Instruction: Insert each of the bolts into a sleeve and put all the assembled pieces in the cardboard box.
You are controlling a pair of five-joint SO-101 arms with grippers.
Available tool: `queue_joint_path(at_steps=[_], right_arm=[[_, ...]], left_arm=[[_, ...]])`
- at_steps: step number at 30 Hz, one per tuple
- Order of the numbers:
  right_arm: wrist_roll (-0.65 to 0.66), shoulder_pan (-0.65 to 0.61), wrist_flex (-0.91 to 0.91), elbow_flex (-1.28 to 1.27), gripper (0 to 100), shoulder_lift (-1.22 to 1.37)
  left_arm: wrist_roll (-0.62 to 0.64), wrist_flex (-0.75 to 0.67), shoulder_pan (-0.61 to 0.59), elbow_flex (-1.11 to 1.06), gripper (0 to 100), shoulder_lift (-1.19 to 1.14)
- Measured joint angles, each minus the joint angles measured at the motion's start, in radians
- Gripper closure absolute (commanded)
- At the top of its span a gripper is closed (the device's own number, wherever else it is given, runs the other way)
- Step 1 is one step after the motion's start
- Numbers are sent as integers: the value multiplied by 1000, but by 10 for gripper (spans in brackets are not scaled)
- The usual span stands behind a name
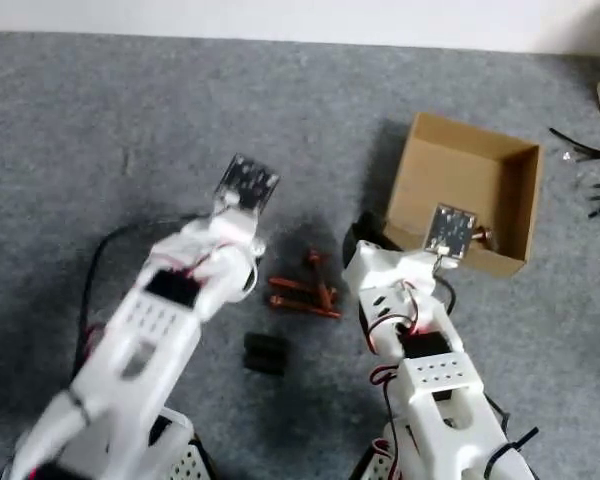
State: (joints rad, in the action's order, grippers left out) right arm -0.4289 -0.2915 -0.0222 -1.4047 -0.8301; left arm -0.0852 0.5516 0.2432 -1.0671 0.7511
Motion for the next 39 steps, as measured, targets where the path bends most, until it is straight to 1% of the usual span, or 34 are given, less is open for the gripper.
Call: queue_joint_path(at_steps=[9, 13, 20, 22, 25, 28, 31, 34, 39], right_arm=[[0, 0, 0, 0, 995, 0], [0, 0, 0, 0, 995, 0], [0, 0, 0, 0, 995, 0], [0, -2, 0, 0, 995, -5], [0, -5, 18, -8, 995, -17], [44, -28, 86, -61, 995, -77], [72, -25, 155, -157, 995, -178], [80, -31, 184, -227, 995, -305], [84, -41, 186, -267, 995, -496]], left_arm=[[2, -11, -2, -242, 995, 460], [49, -11, 0, -331, 995, 667], [57, -11, -3, -477, 994, 1011], [57, -35, -3, -496, 994, 1046], [57, -132, 12, -542, 994, 1046], [58, -281, 9, -603, 994, 1043], [57, -436, 8, -608, 994, 1046], [64, -470, 46, -609, 994, 1046], [64, -470, 193, -609, 994, 1046]])
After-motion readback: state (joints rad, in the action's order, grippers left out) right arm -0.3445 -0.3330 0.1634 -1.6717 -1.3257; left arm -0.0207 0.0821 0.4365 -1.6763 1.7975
